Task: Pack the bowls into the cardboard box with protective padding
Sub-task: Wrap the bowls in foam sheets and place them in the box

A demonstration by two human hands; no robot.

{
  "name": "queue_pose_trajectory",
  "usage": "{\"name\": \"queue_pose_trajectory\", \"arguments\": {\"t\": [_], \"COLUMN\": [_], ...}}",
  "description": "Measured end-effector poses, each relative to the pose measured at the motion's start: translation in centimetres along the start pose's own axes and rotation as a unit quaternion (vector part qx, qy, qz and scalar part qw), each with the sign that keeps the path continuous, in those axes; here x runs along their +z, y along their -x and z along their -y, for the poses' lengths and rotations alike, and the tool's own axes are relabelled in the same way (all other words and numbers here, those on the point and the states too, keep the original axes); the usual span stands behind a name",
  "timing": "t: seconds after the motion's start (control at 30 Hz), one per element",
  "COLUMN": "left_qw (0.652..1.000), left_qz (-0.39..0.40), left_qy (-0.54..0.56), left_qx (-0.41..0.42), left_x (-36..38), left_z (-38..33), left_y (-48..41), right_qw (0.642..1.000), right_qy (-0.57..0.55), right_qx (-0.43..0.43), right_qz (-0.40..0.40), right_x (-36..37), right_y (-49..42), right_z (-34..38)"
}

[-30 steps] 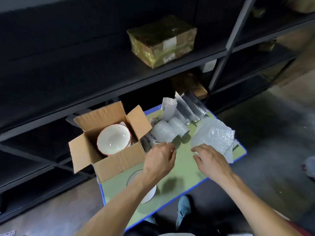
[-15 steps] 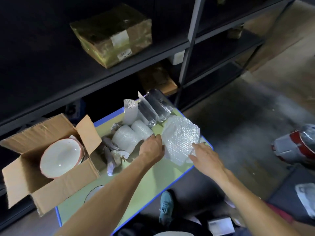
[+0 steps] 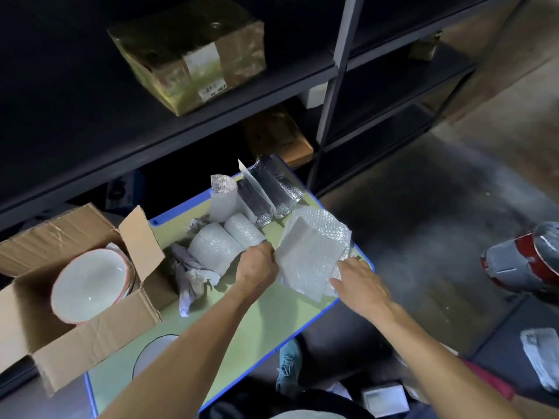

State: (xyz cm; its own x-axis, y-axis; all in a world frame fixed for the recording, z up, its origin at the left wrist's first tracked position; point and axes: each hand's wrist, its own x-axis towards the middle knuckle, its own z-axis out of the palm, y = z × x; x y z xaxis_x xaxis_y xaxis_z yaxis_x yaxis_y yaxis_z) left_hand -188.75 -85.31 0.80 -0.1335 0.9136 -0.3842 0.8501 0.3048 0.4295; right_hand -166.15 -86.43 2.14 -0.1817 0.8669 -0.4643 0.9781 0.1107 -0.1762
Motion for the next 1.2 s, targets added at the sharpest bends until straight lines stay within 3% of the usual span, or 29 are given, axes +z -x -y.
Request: {"name": "queue_pose_trajectory", "arguments": {"t": [0.27, 0.4, 0.57, 0.87, 1.2], "left_qw": [0.991, 0.981, 0.976, 0.981, 0.968], "left_qz": [-0.020, -0.024, -0.025, -0.115, -0.146], "left_qy": [0.124, 0.187, 0.210, 0.135, 0.056], "left_qx": [-0.046, -0.053, -0.047, -0.081, -0.195], "left_x": [-3.3, -4.7, -5.1, -4.7, -2.5], "left_z": [1.5, 2.0, 3.3, 8.3, 17.1], "left_y": [1.9, 3.8, 6.6, 13.1, 19.7], "right_qw": [0.997, 0.977, 0.940, 0.947, 0.953], "right_qy": [-0.065, -0.207, -0.339, -0.304, -0.219], "right_qx": [0.004, 0.035, -0.020, -0.089, -0.144], "right_qz": [-0.036, -0.027, -0.021, 0.048, 0.153], "right_x": [-1.5, -3.1, -4.7, -3.8, 0.0], "right_y": [-0.7, -0.8, -0.6, -0.1, 1.5], "right_z": [1.5, 3.3, 6.0, 11.6, 17.4]}}
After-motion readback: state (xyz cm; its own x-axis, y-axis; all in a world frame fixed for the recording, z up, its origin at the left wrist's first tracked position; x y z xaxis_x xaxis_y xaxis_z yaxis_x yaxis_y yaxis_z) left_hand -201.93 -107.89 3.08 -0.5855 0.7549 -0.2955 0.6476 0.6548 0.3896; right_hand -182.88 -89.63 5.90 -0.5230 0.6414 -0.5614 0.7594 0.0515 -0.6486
